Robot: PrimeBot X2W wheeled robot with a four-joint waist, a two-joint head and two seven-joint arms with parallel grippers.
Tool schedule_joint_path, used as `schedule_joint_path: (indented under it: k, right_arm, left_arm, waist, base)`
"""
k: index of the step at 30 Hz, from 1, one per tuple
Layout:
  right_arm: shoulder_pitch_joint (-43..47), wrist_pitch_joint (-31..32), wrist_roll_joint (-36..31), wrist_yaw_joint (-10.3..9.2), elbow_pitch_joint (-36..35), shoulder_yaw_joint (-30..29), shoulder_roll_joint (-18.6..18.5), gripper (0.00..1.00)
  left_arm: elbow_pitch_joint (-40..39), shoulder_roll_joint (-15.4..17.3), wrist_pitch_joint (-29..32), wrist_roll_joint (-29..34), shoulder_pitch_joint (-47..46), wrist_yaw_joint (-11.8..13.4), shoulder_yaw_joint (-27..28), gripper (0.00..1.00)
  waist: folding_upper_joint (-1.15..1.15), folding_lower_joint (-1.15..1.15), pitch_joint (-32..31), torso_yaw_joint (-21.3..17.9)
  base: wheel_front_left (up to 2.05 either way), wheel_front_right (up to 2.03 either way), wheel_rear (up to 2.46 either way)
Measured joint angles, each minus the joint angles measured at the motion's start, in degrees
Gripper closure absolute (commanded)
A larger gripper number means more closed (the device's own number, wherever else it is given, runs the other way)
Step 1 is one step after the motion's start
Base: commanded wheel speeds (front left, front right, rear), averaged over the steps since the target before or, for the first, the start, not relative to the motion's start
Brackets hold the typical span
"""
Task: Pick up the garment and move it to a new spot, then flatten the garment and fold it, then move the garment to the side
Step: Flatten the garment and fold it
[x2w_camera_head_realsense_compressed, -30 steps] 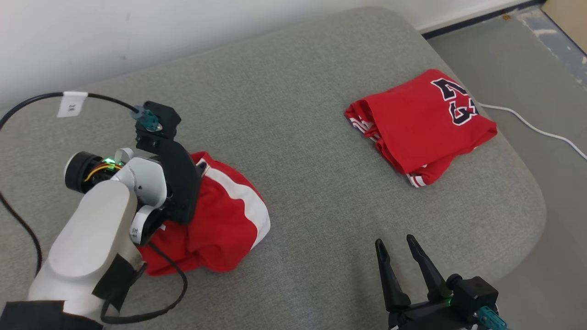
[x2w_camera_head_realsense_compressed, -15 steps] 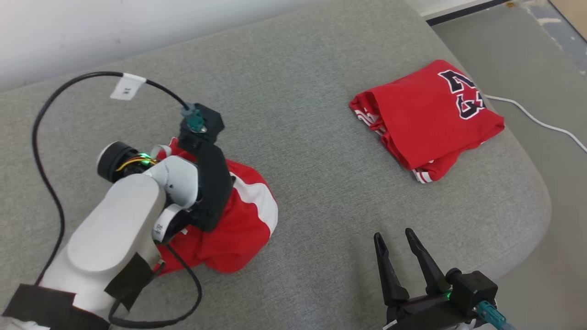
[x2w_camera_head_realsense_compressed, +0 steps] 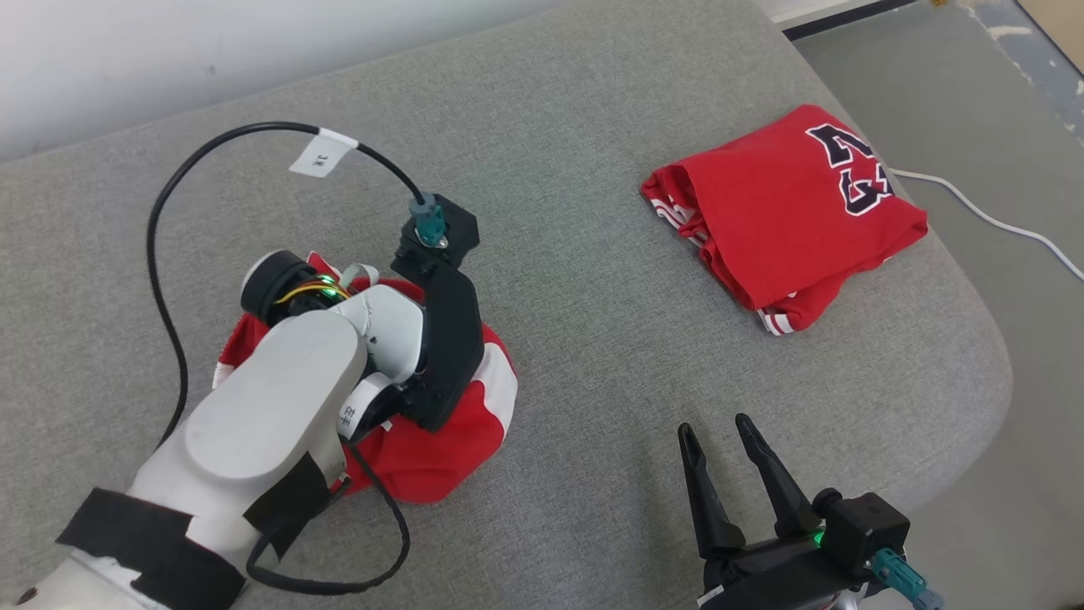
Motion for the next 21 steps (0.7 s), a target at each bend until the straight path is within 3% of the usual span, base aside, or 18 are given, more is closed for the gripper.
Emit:
schedule_joint_path:
  k: [1, 2, 3, 4, 5, 13, 21]
  right_arm:
    - [0.0, 0.0, 0.0, 0.00, 0.0, 0.0, 0.0, 0.00]
    - [0.0, 0.0, 0.0, 0.00, 0.1, -0.1, 0.0, 0.00]
    - [0.0, 0.0, 0.0, 0.00, 0.1, -0.2, 0.0, 0.00]
    - [0.0, 0.0, 0.0, 0.00, 0.1, -0.3, 0.0, 0.00]
    - [0.0, 0.0, 0.0, 0.00, 0.1, -0.4, 0.0, 0.00]
    - [-0.1, 0.0, 0.0, 0.00, 0.4, -0.7, 0.0, 0.00]
    - [-0.4, 0.0, -0.7, 0.00, 0.7, -0.9, 0.0, 0.00]
  left_arm:
    - [0.1, 0.0, 0.6, -0.6, -0.3, 0.0, -0.7, 0.00]
    - [0.1, 0.0, 1.0, -1.1, -0.5, 0.0, -1.3, 0.15]
    - [0.1, 0.0, 1.0, -1.5, -0.7, 0.0, -1.8, 0.51]
    - [0.1, 0.0, 0.8, -1.7, -1.0, 0.0, -2.0, 0.68]
    - [0.1, 0.0, 0.3, -2.0, -1.4, 0.0, -2.1, 1.00]
    - [1.1, -1.4, -7.2, -1.9, -2.7, 0.0, -1.3, 1.00]
    - [-0.5, -7.3, -26.1, -1.4, -7.8, 0.2, 3.9, 1.00]
  waist:
    - [0.00, 0.00, 0.0, -0.1]
    - [0.00, 0.00, 0.0, -0.1]
    - [0.00, 0.00, 0.0, -0.1]
    - [0.00, 0.00, 0.0, -0.1]
    - [0.00, 0.00, -0.1, 0.0]
    - [0.00, 0.00, -1.1, 1.4]
    - [0.00, 0.00, -2.3, 3.3]
  base:
    - [0.00, 0.00, 0.00]
    - [0.00, 0.00, 0.00]
    - [0.00, 0.00, 0.00]
    - [0.00, 0.00, 0.00]
    - [0.00, 0.00, 0.00]
    - [0.00, 0.00, 0.00]
    - [0.00, 0.00, 0.00]
